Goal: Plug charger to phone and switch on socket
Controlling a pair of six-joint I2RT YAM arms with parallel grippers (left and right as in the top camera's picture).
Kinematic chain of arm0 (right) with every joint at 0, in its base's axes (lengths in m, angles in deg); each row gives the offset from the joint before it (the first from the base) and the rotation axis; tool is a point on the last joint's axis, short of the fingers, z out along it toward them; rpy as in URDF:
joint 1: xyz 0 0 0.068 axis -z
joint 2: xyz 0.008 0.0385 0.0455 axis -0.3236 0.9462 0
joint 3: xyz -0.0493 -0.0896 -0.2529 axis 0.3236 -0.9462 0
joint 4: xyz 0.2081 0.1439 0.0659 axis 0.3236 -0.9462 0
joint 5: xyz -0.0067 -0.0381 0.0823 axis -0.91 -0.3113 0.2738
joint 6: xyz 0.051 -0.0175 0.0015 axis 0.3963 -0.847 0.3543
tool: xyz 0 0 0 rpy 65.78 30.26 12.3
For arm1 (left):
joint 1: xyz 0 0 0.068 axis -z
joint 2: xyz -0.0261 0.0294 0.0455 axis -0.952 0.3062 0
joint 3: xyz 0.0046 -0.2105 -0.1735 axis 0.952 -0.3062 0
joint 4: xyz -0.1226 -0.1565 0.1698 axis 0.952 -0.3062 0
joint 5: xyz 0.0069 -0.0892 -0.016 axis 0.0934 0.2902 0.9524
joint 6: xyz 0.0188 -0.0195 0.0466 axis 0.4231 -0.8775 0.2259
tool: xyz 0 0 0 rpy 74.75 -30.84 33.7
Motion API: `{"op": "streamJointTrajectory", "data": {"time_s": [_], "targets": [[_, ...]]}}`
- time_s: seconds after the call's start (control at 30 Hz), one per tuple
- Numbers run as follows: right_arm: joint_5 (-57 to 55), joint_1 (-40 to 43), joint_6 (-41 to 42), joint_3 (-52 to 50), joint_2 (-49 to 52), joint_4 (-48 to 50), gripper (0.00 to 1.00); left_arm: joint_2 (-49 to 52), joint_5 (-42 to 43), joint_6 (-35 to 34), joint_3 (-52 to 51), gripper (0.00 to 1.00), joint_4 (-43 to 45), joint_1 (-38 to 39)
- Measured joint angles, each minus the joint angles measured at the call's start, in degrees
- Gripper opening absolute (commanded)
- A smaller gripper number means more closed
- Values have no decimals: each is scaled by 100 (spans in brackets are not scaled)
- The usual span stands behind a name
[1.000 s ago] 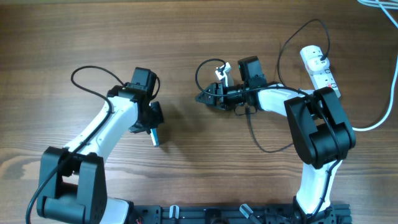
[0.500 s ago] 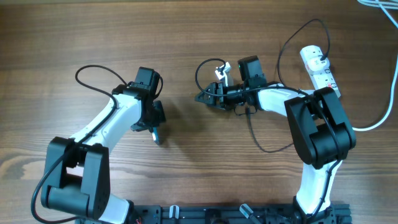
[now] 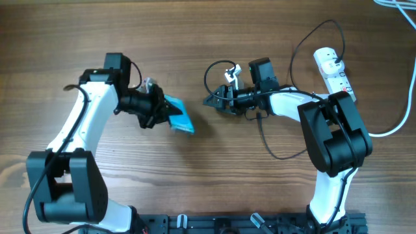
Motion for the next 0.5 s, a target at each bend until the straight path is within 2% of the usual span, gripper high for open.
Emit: {"op": "streamJointTrajectory", "data": {"time_s": [0.07, 0.13, 0.17, 0.23, 0.33, 0.5], "targets": [[0, 0, 0, 0, 0, 0, 83, 0, 1003, -713, 0, 4, -90, -20], [0, 0, 4, 0, 0, 0, 84, 0, 1263, -1224, 0, 4, -92, 33], [0, 0, 15, 0, 0, 2, 83, 0, 1615, -1700, 0, 4, -111, 122], [-2, 0, 15, 0, 0, 2, 83, 0, 2208, -2175, 0, 4, -44, 247], [-2, 0, 17, 0, 0, 2, 83, 0, 2782, -2538, 0, 4, -20, 286], [-7, 0, 17, 0, 0, 2, 84, 0, 3064, -2699, -2, 4, -11, 520]]}}
